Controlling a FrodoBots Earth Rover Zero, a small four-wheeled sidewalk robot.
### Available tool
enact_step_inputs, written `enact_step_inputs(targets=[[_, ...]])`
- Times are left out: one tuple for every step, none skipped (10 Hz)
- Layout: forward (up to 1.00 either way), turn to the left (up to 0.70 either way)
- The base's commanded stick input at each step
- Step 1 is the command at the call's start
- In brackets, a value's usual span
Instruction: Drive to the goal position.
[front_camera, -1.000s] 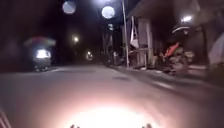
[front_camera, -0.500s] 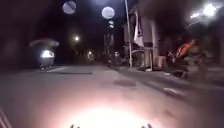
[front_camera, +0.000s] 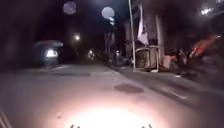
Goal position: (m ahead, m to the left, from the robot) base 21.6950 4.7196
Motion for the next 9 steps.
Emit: enact_step_inputs(targets=[[0.7,0.0],[0.7,0.0],[0.7,0.0],[0.7,0.0],[0.7,0.0],[0.7,0.0],[0.7,0.0],[0.7,0.0],[0.7,0.0]])
